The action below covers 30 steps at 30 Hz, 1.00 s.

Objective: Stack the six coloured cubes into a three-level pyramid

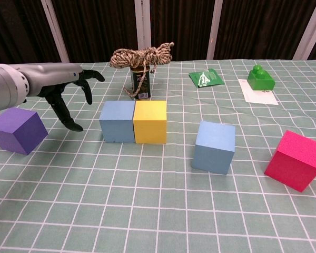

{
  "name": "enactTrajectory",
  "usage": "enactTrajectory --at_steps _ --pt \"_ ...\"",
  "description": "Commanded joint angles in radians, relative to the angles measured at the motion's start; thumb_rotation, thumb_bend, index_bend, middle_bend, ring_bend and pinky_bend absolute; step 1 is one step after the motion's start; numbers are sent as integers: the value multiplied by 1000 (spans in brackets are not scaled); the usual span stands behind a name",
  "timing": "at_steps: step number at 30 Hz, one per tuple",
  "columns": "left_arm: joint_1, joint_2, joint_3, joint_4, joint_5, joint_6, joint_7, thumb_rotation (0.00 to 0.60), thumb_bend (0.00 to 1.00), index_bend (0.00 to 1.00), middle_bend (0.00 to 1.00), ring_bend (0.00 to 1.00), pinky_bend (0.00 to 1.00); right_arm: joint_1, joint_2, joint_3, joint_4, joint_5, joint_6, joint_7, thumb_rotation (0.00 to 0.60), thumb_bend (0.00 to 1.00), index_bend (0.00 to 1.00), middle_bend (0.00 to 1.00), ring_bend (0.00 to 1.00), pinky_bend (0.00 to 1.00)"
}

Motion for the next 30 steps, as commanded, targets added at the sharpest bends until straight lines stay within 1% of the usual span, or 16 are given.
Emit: enactTrajectory --at_steps 1,8,15,30 --pt "4 2 6 -2 -3 -3 1 600 208 29 299 0 12 0 0 0 -1 -1 0 0 600 160 0 0 0 0" --pt "4 -13 16 15 -13 -17 7 600 208 31 279 0 12 0 1 1 -2 2 0 1 600 160 0 0 0 0" --pt "0 -36 20 26 -11 -28 11 600 208 32 290 0 12 -1 0 1 -2 1 1 1 600 160 0 0 0 0" --pt "-10 -85 13 57 -11 -38 11 600 208 32 261 0 12 0 2 0 -3 1 -1 4 600 159 0 0 0 0"
